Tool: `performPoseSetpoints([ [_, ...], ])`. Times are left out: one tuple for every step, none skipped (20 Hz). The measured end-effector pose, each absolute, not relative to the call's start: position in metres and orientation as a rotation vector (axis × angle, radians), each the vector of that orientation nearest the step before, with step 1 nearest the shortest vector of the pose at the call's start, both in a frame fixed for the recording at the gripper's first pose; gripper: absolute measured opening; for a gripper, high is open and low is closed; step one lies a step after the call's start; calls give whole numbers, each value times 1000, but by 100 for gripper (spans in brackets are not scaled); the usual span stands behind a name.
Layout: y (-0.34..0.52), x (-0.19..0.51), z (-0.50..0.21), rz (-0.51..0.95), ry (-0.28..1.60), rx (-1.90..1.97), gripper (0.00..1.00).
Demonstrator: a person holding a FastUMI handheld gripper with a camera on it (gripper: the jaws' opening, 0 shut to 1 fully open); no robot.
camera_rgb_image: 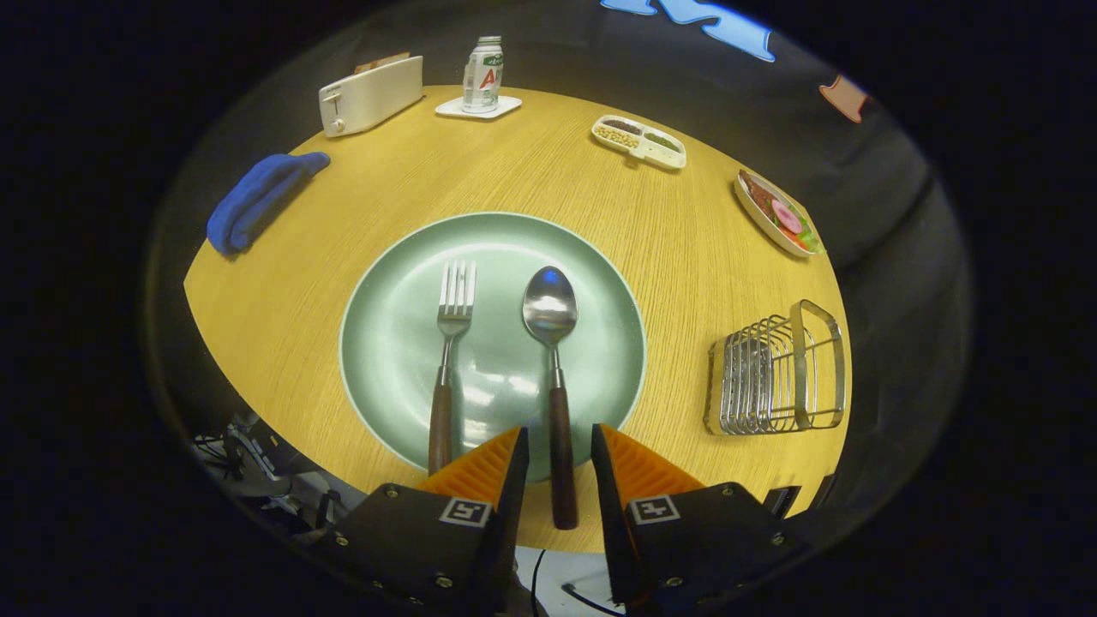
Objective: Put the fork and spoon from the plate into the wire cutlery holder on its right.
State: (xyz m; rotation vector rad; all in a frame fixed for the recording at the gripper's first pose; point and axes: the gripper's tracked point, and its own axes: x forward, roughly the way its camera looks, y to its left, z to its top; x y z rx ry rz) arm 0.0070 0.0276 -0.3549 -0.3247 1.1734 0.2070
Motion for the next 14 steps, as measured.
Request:
performPoseSetpoints([
  [27, 12, -358, 216, 1166, -322, 44],
  [24, 10, -362, 215, 1192, -337, 27],
  [27, 7, -361, 236, 1221, -326, 10],
  [30, 1, -368, 251, 1266, -306, 14],
  [34, -1, -376, 260, 1299, -285, 14],
  [36, -1, -375, 266, 1315, -279, 15],
  [34, 4, -377, 260, 1313, -289, 15],
  [35, 3, -381, 284, 1314, -271, 8],
  [33, 0, -374, 293, 1339, -282, 1],
  [33, 1, -371, 308, 1351, -274, 1],
  [33, -3, -370, 330, 1377, -265, 1],
  [30, -6, -362, 352, 1409, -248, 1],
  [29, -10, -357, 372, 1434, -231, 1],
  [24, -11, -351, 385, 1450, -233, 1],
])
